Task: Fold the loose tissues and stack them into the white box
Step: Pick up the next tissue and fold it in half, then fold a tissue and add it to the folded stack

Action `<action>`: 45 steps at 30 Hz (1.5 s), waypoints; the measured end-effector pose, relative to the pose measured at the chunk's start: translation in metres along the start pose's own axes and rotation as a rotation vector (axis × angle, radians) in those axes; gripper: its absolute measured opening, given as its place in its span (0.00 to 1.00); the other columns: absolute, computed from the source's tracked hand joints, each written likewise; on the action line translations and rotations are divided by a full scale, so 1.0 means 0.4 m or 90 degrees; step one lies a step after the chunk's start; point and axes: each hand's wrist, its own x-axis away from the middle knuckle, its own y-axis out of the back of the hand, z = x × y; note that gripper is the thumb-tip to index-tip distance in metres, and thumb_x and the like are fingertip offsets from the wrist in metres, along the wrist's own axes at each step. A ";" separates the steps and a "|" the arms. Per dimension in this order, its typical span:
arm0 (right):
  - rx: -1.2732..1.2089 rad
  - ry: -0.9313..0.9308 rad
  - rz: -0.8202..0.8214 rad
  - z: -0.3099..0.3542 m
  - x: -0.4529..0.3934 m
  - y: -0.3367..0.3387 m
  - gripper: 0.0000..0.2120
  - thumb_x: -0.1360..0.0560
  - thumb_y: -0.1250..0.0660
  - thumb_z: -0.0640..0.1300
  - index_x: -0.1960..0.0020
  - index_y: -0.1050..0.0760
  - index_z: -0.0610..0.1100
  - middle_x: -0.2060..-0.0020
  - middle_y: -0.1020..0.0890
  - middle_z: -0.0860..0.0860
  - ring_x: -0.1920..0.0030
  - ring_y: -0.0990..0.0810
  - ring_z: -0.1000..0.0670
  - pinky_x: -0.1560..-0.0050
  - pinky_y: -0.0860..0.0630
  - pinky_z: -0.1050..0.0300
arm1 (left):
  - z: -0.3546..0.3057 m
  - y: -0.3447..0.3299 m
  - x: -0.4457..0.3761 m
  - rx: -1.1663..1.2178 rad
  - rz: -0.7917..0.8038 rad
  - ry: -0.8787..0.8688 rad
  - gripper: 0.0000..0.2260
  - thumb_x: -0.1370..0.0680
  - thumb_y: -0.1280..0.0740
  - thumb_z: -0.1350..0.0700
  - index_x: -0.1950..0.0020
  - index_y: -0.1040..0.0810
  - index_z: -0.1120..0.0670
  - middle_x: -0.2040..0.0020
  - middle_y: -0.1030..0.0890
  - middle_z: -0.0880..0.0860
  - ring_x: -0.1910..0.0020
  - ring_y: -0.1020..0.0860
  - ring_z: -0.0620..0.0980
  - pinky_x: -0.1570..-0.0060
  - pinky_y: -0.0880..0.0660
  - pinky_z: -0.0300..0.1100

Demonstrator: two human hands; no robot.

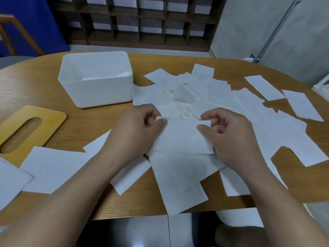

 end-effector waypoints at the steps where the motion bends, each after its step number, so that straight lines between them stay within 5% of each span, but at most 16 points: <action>1: 0.017 0.013 -0.004 -0.001 0.001 -0.004 0.09 0.22 0.20 0.45 0.45 0.14 0.54 0.70 0.23 0.52 0.69 0.26 0.55 0.61 0.26 0.68 | 0.002 -0.004 -0.001 -0.017 -0.007 -0.004 0.10 0.17 0.26 0.49 0.58 0.18 0.48 0.67 0.20 0.50 0.70 0.24 0.44 0.67 0.29 0.38; 6: 0.120 0.056 -0.009 -0.004 0.007 -0.016 0.11 0.24 0.18 0.45 0.44 0.14 0.52 0.66 0.21 0.57 0.63 0.20 0.55 0.54 0.21 0.65 | 0.003 -0.018 0.001 -0.143 -0.051 -0.044 0.08 0.19 0.26 0.51 0.57 0.20 0.45 0.66 0.20 0.46 0.64 0.21 0.44 0.65 0.30 0.37; 12: 0.198 0.113 -0.068 0.007 0.009 -0.019 0.17 0.24 0.18 0.48 0.37 0.15 0.52 0.43 0.19 0.58 0.55 0.27 0.67 0.49 0.31 0.73 | -0.003 -0.001 0.002 -0.196 -0.048 -0.073 0.04 0.20 0.25 0.48 0.48 0.18 0.45 0.56 0.20 0.44 0.60 0.23 0.42 0.62 0.31 0.38; 17: 0.149 0.155 -0.042 0.046 0.021 -0.056 0.09 0.22 0.20 0.45 0.43 0.13 0.51 0.49 0.18 0.59 0.53 0.24 0.67 0.52 0.32 0.77 | 0.011 0.049 0.005 -0.143 -0.060 -0.050 0.01 0.17 0.28 0.50 0.48 0.17 0.44 0.55 0.20 0.43 0.59 0.23 0.43 0.61 0.29 0.40; 25: 0.092 0.197 0.087 0.137 0.063 -0.173 0.04 0.21 0.23 0.48 0.47 0.12 0.52 0.53 0.18 0.59 0.52 0.21 0.59 0.52 0.29 0.69 | 0.053 0.146 0.028 -0.175 -0.061 -0.044 0.07 0.15 0.31 0.55 0.44 0.15 0.45 0.51 0.17 0.42 0.53 0.22 0.38 0.60 0.30 0.26; 32: 0.169 0.199 0.151 0.187 0.098 -0.268 0.11 0.21 0.25 0.60 0.46 0.14 0.54 0.52 0.20 0.60 0.50 0.21 0.56 0.49 0.21 0.56 | 0.110 0.236 0.056 -0.225 0.045 -0.053 0.10 0.16 0.31 0.55 0.41 0.15 0.41 0.45 0.18 0.40 0.43 0.23 0.42 0.44 0.21 0.48; 36: 0.187 0.184 0.163 0.203 0.102 -0.299 0.08 0.20 0.25 0.59 0.49 0.17 0.55 0.54 0.22 0.60 0.50 0.23 0.55 0.48 0.22 0.54 | 0.128 0.260 0.065 -0.242 0.085 -0.063 0.09 0.16 0.30 0.52 0.39 0.16 0.40 0.45 0.21 0.39 0.41 0.25 0.40 0.42 0.22 0.46; 40: 0.151 0.170 0.173 0.203 0.105 -0.315 0.13 0.19 0.25 0.52 0.60 0.23 0.53 0.60 0.24 0.58 0.56 0.24 0.54 0.53 0.26 0.55 | 0.130 0.264 0.072 -0.277 0.135 -0.087 0.11 0.17 0.29 0.49 0.35 0.18 0.39 0.43 0.24 0.37 0.39 0.30 0.38 0.42 0.32 0.34; 45: 0.104 0.218 0.138 0.208 0.111 -0.318 0.09 0.16 0.29 0.48 0.55 0.24 0.52 0.59 0.23 0.59 0.55 0.23 0.53 0.54 0.25 0.53 | 0.119 0.261 0.078 -0.276 0.154 -0.088 0.12 0.15 0.32 0.48 0.32 0.21 0.38 0.39 0.25 0.37 0.34 0.32 0.40 0.37 0.32 0.41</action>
